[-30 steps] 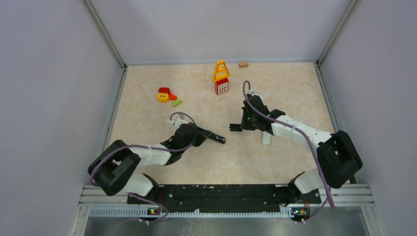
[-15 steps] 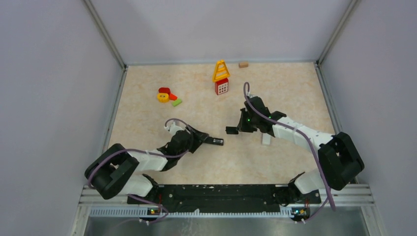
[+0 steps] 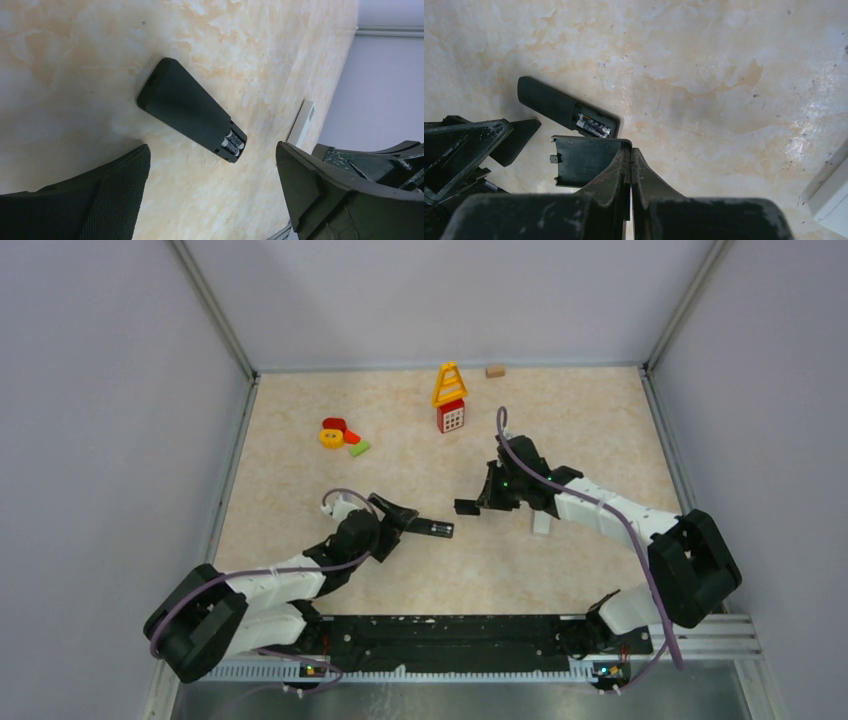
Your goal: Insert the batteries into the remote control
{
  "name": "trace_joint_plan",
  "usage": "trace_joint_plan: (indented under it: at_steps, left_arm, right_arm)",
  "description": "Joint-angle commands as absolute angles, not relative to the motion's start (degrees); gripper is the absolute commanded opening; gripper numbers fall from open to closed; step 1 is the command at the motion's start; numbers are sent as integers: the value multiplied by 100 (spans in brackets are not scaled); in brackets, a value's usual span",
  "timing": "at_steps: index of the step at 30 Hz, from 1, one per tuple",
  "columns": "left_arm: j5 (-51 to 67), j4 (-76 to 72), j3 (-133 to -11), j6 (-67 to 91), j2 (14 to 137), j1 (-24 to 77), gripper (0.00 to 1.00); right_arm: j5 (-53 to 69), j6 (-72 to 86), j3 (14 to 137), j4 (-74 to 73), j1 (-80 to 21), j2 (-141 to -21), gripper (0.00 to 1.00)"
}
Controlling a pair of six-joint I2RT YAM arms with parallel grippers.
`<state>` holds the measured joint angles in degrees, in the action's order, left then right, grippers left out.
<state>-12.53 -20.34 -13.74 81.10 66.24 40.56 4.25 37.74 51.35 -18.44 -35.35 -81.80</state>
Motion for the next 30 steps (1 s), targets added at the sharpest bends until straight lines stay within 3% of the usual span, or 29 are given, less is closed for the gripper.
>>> trace_joint_plan:
  at_steps: [1,8,15,28,30]
  left_arm:
    - [-1322,-869,-1284,8088,6249,4073,99]
    - [-311,-1515,-2061,6008,5531,4068,99]
    - [746,-1312,-3024,5695,5991,4043,96]
    - [1421,-1781,-3147,6002,6570,4036,54]
    - [1483,-1860,-3146,6016,6585,4022,43]
  right_arm:
    - [708,3855,5268,-1634,-3480,-8035,0]
    - [1479,3564,5233,-1083,-3494,-8060,0]
    - [1458,3316,5486,-1009,-3832,-8110,0]
    - [1441,3454,5677,-1048,-3964,-8030,0]
    - [1491,3423,5677,-1027,-3975,-8012,0]
